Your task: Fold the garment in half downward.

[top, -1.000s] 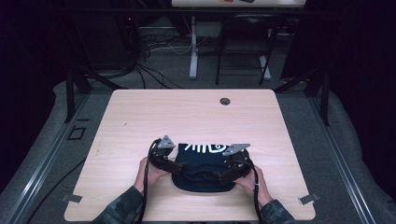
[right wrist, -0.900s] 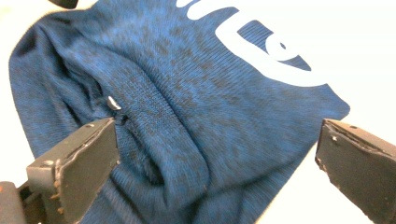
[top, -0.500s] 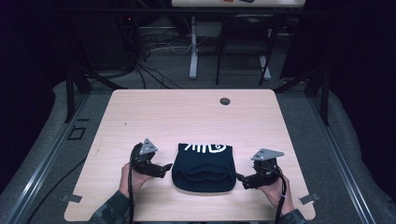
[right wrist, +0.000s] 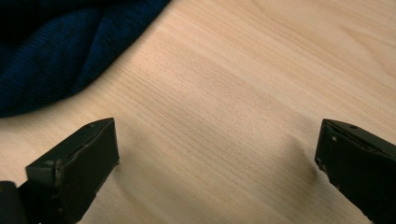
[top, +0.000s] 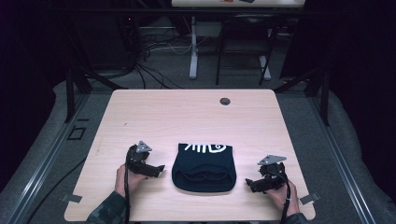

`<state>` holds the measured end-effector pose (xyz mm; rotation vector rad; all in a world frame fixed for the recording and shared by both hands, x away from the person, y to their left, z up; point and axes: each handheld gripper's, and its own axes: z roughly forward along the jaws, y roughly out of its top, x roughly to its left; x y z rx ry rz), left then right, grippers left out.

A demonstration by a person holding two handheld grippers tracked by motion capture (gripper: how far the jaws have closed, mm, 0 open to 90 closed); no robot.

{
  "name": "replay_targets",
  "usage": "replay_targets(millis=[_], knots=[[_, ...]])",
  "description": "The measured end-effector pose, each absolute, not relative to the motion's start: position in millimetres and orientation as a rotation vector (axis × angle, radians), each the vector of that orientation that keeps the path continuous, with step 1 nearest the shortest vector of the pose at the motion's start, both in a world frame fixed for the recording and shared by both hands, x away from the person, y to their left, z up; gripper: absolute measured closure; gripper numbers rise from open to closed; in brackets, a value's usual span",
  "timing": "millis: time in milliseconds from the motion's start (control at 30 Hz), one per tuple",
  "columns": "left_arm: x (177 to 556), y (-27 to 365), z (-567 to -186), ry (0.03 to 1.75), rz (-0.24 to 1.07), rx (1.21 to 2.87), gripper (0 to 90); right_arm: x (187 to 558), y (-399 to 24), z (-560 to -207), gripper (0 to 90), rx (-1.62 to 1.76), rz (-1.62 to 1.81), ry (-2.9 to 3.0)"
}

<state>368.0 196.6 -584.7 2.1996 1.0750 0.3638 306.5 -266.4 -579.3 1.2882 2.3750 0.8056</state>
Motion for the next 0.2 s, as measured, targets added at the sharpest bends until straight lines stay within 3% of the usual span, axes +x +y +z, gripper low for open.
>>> replay_targets(millis=[200], knots=[[369.0, 197.6, -586.1, 1.069, 0.374, 2.188, 0.2, 307.7, -272.1, -583.9, 0.0, 1.279, 0.873, 2.351]])
